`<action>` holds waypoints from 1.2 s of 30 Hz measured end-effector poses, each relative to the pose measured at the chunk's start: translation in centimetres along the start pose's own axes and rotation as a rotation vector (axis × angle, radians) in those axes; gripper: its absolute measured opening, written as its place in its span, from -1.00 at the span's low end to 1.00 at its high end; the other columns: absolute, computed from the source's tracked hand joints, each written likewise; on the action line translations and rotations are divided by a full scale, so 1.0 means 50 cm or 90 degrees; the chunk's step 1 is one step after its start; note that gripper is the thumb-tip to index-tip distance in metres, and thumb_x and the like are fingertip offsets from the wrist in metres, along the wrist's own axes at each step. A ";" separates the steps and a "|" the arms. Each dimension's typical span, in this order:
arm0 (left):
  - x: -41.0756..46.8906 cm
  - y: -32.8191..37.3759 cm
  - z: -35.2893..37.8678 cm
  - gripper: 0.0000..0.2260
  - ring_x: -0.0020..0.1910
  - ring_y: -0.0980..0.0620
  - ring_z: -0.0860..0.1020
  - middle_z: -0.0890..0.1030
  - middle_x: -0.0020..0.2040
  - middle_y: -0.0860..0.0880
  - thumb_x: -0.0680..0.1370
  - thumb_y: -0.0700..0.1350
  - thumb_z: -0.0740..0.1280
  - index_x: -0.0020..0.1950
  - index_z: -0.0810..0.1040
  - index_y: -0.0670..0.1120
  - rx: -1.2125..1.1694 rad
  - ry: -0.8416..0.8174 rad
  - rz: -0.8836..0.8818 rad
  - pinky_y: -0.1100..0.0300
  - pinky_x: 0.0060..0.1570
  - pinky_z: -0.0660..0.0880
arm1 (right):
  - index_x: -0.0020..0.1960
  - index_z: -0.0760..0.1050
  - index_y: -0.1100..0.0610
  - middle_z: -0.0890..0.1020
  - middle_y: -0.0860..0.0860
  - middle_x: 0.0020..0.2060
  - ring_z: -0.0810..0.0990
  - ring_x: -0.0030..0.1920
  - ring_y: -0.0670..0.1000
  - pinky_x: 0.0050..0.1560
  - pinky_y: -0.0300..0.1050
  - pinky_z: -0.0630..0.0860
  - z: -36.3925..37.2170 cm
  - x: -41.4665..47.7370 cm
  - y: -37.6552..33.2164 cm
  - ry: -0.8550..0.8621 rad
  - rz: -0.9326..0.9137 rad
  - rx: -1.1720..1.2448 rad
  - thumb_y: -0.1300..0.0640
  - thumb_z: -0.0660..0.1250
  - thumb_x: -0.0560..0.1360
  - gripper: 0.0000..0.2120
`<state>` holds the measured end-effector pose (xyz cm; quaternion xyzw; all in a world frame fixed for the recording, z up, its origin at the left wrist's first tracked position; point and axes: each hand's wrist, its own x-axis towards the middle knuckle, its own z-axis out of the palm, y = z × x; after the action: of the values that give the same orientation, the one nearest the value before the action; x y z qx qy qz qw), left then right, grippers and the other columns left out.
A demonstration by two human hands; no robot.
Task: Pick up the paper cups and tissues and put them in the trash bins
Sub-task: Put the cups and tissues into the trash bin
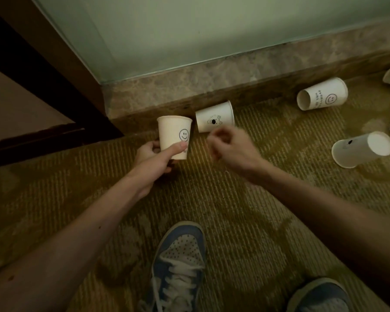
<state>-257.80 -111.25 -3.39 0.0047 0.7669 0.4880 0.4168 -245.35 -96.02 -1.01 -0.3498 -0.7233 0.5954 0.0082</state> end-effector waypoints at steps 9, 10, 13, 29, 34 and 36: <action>0.008 0.029 0.039 -0.48 -0.02 0.05 0.64 0.72 -0.04 0.01 0.24 0.11 0.52 0.15 0.59 -0.02 -0.137 -0.119 -0.035 0.19 -0.16 0.54 | 0.37 0.39 0.00 0.51 -0.08 -0.25 0.51 -0.27 -0.13 -0.25 -0.20 0.44 -0.079 0.061 0.051 0.172 0.069 -0.061 -0.06 0.35 0.55 -0.57; 0.008 0.032 0.043 -0.50 -0.04 0.06 0.64 0.73 -0.06 0.02 0.25 0.11 0.51 0.14 0.59 -0.01 -0.154 -0.124 -0.036 0.20 -0.17 0.54 | 0.32 0.46 0.01 0.52 -0.09 -0.23 0.51 -0.27 -0.14 -0.30 -0.25 0.42 -0.081 0.066 0.049 0.171 0.059 -0.076 -0.06 0.34 0.55 -0.63; 0.004 0.040 0.055 -0.50 -0.01 0.08 0.64 0.72 -0.06 0.06 0.26 0.14 0.48 0.16 0.57 0.02 -0.171 -0.137 -0.022 0.17 -0.10 0.53 | 0.11 0.57 0.00 0.50 -0.15 -0.20 0.48 -0.20 -0.15 -0.25 -0.23 0.40 -0.085 0.073 0.045 0.154 0.036 -0.123 -0.04 0.36 0.54 -0.81; -0.031 0.087 0.138 -0.43 0.18 -0.02 0.62 0.66 0.17 0.00 0.33 0.13 0.48 0.31 0.49 0.07 -0.267 -0.343 -0.036 -0.15 0.03 0.53 | -0.05 0.56 0.15 0.61 -0.02 -0.32 0.51 -0.41 -0.17 -0.43 -0.32 0.41 -0.234 -0.015 -0.063 -0.087 0.110 -0.226 0.11 0.26 0.61 -0.84; -0.072 0.102 0.228 -0.48 0.24 -0.14 0.57 0.60 0.26 -0.13 0.36 0.08 0.46 0.30 0.55 -0.01 -0.353 -0.500 -0.062 -0.19 0.06 0.57 | -0.01 0.54 0.20 0.61 -0.05 -0.37 0.53 -0.38 -0.11 -0.39 -0.24 0.43 -0.311 -0.100 -0.073 -0.054 0.173 -0.210 0.12 0.25 0.61 -0.84; -0.084 0.107 0.262 -0.59 0.18 -0.12 0.61 0.64 0.20 -0.12 0.32 0.04 0.49 0.16 0.66 0.01 -0.350 -0.520 -0.074 -0.09 0.02 0.60 | -0.03 0.55 0.18 0.62 -0.05 -0.37 0.55 -0.37 -0.10 -0.40 -0.24 0.45 -0.338 -0.132 -0.070 -0.047 0.191 -0.199 0.12 0.26 0.61 -0.85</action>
<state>-248.78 -100.45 1.01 0.0429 0.3827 0.6062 0.6958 -234.84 -85.13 9.60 -0.4285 -0.7464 0.4830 -0.1615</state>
